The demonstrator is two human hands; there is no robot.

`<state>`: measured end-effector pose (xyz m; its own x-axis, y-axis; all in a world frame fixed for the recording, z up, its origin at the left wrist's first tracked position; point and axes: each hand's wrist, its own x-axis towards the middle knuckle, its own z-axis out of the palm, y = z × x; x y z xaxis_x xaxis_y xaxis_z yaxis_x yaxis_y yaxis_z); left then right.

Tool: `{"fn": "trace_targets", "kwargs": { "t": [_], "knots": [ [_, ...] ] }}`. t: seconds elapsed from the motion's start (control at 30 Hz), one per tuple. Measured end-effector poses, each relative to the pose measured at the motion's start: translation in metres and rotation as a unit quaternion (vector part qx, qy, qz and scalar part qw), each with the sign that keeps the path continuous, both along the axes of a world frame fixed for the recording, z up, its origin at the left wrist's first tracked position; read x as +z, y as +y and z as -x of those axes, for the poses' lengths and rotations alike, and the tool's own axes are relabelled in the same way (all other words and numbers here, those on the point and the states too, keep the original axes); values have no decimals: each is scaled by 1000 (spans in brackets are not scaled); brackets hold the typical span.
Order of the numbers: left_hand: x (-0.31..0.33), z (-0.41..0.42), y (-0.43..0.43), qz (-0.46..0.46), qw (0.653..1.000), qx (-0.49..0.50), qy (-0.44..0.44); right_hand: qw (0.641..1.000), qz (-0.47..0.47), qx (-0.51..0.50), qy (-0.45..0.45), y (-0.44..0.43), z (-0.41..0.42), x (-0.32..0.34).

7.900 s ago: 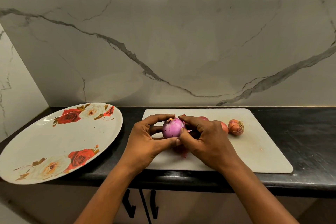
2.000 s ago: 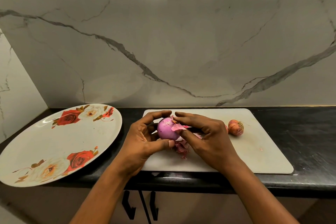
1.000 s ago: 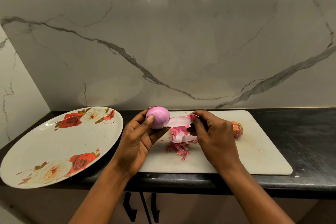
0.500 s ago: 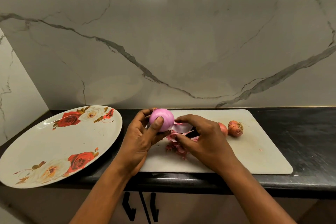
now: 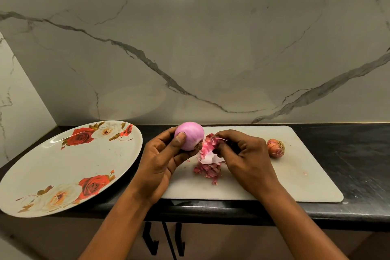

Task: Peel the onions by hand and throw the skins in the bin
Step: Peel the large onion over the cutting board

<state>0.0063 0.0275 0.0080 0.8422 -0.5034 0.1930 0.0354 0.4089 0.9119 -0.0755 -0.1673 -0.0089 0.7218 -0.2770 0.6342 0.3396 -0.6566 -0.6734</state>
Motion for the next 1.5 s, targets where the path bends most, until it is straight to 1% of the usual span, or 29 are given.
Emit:
{"fn": "trace_targets", "kwargs": {
  "t": [0.1, 0.3, 0.37, 0.43, 0.5, 0.6, 0.7, 0.77, 0.87, 0.97, 1.2, 1.4, 1.5],
  "knots": [
    [-1, -5, 3, 43, 998, -10, 33, 998, 57, -37, -7, 2, 0, -2],
    [-4, -7, 2, 49, 997, -28, 47, 987, 153, -33, 26, 6, 1, -2],
    [-3, -7, 1, 44, 998, -25, 47, 985, 164, -29, 36, 7, 3, 1],
    [-2, -6, -1, 39, 998, -13, 49, 988, 146, -25, 35, 7, 4, 3],
    [-1, -4, -4, 26, 999, -5, 41, 991, 129, -24, 24, 7, 5, 5],
    [-1, -4, -8, 6, 999, 10, 37, 991, 134, -22, -13, 9, 6, 5],
    [-1, -3, -10, -9, 999, 13, 37, 983, 179, -13, -38, 9, 4, 2],
    [-1, -3, -10, -26, 999, 5, 19, 974, 221, -11, -53, 9, 3, 0],
    [-2, -3, -8, -40, 999, -8, 11, 965, 245, -17, -96, 9, 4, -2],
    [-1, -5, -7, -59, 998, -24, 9, 964, 236, -15, -118, 9, 7, -3],
    [-2, -5, -6, -74, 997, -24, 0, 979, 175, 15, -106, 5, 5, -2],
    [-2, -6, -5, -66, 997, -32, 6, 984, 154, 46, -74, 7, 3, 3],
    [1, -5, -5, -42, 998, -46, 21, 991, 107, 53, -53, 6, 1, 5]
  ]
}}
